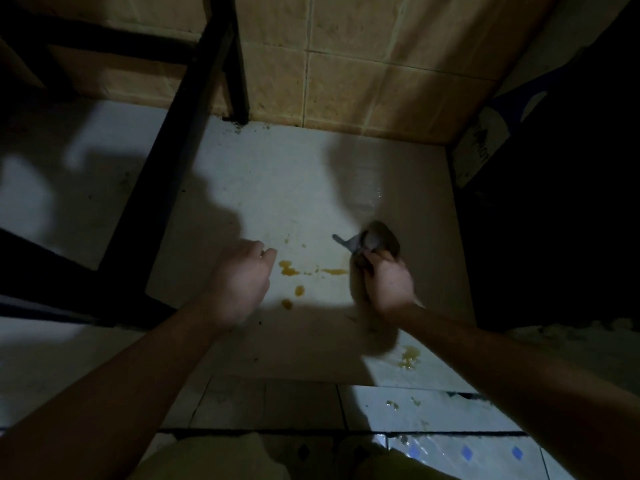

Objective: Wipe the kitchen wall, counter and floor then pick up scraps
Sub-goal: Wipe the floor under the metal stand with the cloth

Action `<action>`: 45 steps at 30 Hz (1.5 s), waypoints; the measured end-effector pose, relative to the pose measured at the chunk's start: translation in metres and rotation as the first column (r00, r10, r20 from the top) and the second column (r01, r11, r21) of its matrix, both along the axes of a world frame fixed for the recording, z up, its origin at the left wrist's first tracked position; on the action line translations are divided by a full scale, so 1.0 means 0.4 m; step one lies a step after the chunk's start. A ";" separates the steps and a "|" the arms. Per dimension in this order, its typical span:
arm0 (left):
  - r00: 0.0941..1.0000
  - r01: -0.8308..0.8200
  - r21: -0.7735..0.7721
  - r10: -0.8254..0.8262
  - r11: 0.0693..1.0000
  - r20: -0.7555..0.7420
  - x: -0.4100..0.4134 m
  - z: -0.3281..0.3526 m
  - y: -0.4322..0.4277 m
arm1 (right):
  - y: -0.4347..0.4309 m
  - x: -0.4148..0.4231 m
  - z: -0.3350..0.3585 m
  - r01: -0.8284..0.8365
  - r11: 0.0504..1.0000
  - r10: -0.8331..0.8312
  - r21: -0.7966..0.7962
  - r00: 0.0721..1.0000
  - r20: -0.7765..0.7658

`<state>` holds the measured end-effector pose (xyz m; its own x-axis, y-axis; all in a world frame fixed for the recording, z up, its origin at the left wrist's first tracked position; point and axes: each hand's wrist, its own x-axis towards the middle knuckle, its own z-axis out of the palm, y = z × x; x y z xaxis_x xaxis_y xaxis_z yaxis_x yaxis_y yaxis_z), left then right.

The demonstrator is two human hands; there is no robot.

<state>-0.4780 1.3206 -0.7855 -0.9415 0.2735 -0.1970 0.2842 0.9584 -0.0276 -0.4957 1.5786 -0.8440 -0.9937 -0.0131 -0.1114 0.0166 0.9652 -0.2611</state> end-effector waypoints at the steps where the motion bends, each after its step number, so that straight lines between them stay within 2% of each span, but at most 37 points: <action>1: 1.000 -0.004 0.006 0.004 1.000 -0.003 0.002 0.007 -0.005 | -0.032 -0.002 0.005 -0.050 0.999 0.050 -0.007 0.999 -0.007; 4: 1.000 0.016 0.015 -0.016 1.000 -0.018 0.010 0.026 -0.021 | -0.116 -0.032 0.018 -0.151 0.988 0.150 -0.043 0.989 -0.013; 10: 0.999 0.030 0.023 -0.029 0.999 -0.017 0.025 0.056 -0.024 | -0.238 -0.086 0.038 -0.310 0.950 0.312 -0.039 0.947 0.081; 13: 0.999 0.038 0.029 -0.037 0.999 -0.032 0.023 0.068 -0.026 | -0.268 -0.072 0.043 -0.455 0.890 0.453 -0.004 0.886 0.097; 17: 0.999 0.007 0.059 -0.005 0.998 -0.036 0.021 0.066 -0.044 | -0.225 -0.045 0.047 -0.626 0.780 0.626 0.007 0.780 0.033; 19: 1.000 0.000 0.065 0.002 0.998 -0.019 0.023 0.061 -0.054 | -0.193 -0.024 0.042 -0.674 0.738 0.673 0.003 0.737 0.069; 21: 1.000 -0.010 0.048 0.010 0.999 -0.008 0.025 0.059 -0.057 | -0.156 -0.006 0.036 -0.673 0.740 0.669 -0.013 0.734 0.116; 24: 1.000 -0.004 0.034 0.005 0.999 -0.008 0.029 0.057 -0.054 | -0.101 0.013 0.032 -0.569 0.820 0.572 -0.064 0.816 0.084; 28: 1.000 0.019 0.057 -0.019 0.998 0.003 0.031 0.049 -0.045 | -0.015 0.018 0.027 -0.406 0.913 0.407 -0.041 0.910 0.072; 31: 0.998 0.053 0.080 -0.055 0.995 0.033 0.028 0.046 -0.034 | 0.070 0.023 0.022 -0.214 0.976 0.217 -0.040 0.971 0.097; 35: 0.996 0.083 0.059 -0.085 0.995 0.024 0.036 0.050 -0.033 | 0.108 0.049 0.016 -0.033 0.998 0.035 -0.056 0.999 0.034; 38: 0.997 0.062 0.057 -0.065 0.996 0.041 0.046 0.053 -0.041 | 0.039 0.063 0.012 -0.043 0.999 0.044 -0.032 0.997 0.060; 42: 0.998 0.045 0.042 -0.047 0.998 0.053 0.048 0.053 -0.061 | -0.105 0.086 0.002 -0.265 0.958 0.271 -0.114 0.961 0.045; 45: 0.998 0.039 0.052 -0.041 0.998 0.054 0.049 0.055 -0.071 | -0.205 0.098 -0.007 -0.405 0.911 0.411 -0.076 0.904 0.112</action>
